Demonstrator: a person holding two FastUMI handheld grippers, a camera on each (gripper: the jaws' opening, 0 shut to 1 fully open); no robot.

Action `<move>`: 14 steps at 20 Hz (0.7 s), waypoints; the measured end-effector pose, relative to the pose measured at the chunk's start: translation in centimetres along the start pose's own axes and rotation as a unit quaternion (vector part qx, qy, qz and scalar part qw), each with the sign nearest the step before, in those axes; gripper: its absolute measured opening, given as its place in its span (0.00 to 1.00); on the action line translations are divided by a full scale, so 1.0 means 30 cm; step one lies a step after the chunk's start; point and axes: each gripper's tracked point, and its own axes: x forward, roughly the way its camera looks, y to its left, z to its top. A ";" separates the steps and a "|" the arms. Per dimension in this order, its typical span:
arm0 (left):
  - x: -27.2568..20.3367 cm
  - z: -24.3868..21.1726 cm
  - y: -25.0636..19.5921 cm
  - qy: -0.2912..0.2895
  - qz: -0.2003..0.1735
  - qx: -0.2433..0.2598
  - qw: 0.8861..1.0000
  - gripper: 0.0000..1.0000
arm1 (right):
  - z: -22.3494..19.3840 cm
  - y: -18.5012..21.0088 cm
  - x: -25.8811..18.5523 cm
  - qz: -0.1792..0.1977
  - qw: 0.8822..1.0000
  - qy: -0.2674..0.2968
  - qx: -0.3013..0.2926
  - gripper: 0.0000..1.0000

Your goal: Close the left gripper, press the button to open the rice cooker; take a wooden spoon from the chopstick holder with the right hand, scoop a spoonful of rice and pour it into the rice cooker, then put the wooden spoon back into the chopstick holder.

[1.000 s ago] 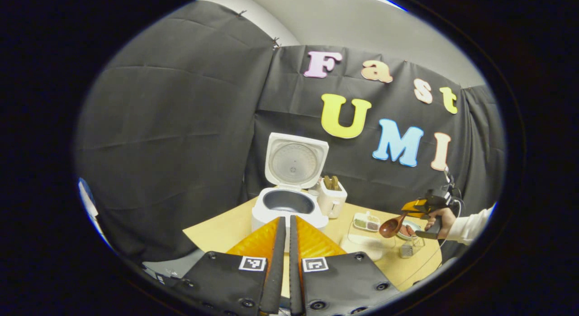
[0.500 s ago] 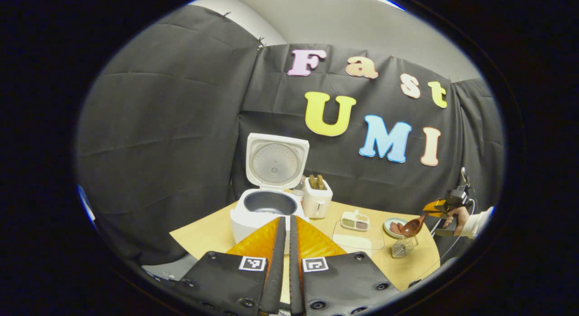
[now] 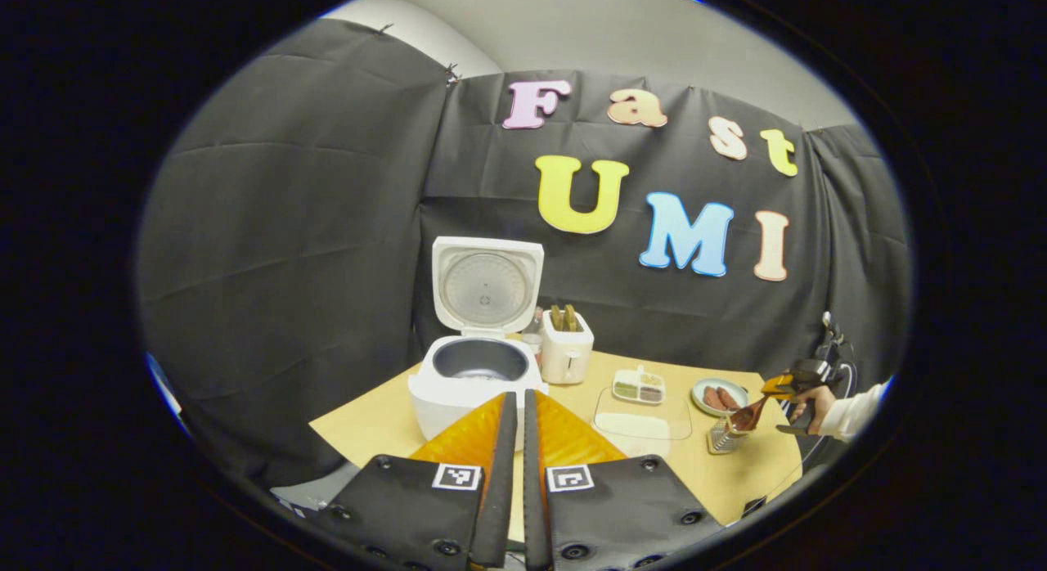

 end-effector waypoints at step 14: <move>0.003 -0.006 -0.053 0.011 0.003 0.016 1.000 0.07 | -0.082 -0.023 -0.046 -0.019 0.987 -0.011 -0.160 0.29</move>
